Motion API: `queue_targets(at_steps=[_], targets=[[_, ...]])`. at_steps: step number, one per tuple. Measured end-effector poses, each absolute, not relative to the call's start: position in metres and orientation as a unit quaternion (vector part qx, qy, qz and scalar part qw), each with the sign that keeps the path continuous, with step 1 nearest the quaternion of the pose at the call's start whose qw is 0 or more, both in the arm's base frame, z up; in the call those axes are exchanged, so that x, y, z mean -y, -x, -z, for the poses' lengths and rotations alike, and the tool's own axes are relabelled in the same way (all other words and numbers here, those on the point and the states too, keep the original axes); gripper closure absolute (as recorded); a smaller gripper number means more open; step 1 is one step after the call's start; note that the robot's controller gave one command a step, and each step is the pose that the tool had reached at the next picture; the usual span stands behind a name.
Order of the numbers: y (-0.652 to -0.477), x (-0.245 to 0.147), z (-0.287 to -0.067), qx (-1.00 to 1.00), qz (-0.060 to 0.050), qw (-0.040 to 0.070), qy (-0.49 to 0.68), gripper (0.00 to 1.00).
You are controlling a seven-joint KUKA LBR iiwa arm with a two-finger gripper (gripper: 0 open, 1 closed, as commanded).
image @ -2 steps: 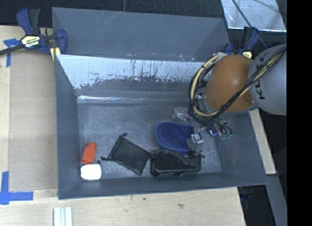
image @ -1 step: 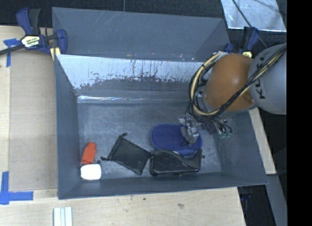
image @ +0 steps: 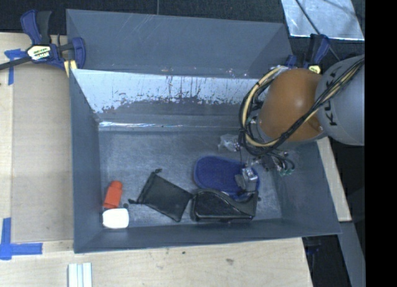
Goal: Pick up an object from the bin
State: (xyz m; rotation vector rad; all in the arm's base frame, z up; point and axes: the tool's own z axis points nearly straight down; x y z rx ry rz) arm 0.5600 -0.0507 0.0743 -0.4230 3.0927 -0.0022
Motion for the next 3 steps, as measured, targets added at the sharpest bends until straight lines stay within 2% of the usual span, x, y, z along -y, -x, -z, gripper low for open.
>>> queue_targets(at_steps=[1, 2, 3], targets=[[-0.561, 0.051, -0.075, -0.991, 0.002, 0.012, 0.136, 1.00], [-0.532, 0.049, -0.188, -0.992, 0.002, 0.007, 0.126, 1.00], [-0.543, 0.023, -0.252, -0.990, 0.001, 0.006, 0.140, 1.00]])
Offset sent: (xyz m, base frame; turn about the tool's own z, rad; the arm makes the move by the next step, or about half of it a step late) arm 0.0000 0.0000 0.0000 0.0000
